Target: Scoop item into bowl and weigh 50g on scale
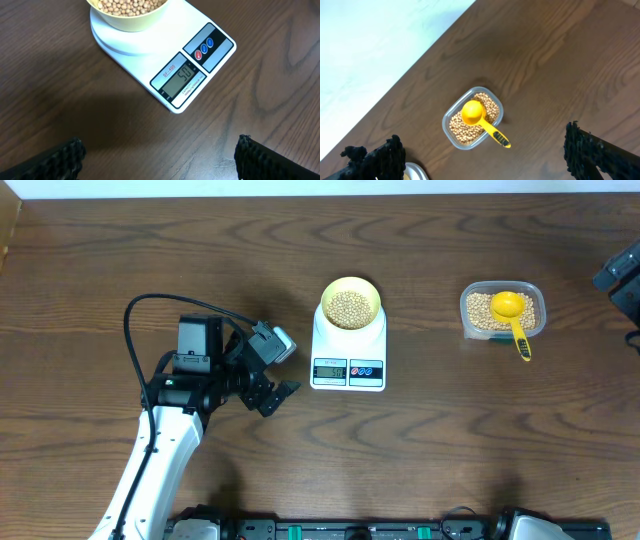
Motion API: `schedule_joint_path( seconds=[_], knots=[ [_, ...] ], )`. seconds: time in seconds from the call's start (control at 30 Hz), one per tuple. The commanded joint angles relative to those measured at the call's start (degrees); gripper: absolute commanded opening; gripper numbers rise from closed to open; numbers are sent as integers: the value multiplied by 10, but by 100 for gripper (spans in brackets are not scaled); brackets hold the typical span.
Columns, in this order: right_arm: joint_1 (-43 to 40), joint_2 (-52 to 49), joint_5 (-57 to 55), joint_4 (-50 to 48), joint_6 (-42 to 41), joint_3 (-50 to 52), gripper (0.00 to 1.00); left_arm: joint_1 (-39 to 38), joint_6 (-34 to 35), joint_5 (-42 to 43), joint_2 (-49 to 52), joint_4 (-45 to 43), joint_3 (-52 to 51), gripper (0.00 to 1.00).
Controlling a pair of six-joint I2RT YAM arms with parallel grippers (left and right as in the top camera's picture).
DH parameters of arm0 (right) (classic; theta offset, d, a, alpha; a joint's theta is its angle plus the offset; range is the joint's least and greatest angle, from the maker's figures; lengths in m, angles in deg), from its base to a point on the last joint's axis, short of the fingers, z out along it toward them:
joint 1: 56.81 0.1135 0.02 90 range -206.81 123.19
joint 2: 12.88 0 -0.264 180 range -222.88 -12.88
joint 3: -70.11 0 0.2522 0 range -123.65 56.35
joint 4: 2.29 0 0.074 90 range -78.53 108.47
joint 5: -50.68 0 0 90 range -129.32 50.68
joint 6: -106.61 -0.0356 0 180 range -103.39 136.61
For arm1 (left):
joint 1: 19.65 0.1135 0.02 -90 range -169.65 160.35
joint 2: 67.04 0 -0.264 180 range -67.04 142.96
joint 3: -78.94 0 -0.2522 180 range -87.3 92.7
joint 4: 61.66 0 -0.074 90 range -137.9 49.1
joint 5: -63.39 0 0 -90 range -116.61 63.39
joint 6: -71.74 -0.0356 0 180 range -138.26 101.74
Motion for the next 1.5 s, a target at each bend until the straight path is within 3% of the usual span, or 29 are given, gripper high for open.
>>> schedule_joint_path(
  seconds=[0.0,0.4,0.7,0.8,1.0,1.2,1.47],
  knots=[
    [0,8,-6,9,-11,-7,99,3,0,-3,0,1,-6,97],
    [0,7,-7,19,-10,-7,99,3,0,-3,0,1,-6,98],
    [1,11,18,32,50,-7,99,3,0,-3,0,1,-6,98],
    [26,28,12,36,100,-6,99,3,0,-3,0,1,-6,98],
    [102,125,-35,24,101,14,99,3,0,-3,0,1,-6,98],
    [112,250,-43,-61,108,148,99,3,0,-3,0,1,-6,98],
    [135,426,-66,-345,259,453,99,3,0,-3,0,1,-6,97]
  ],
)
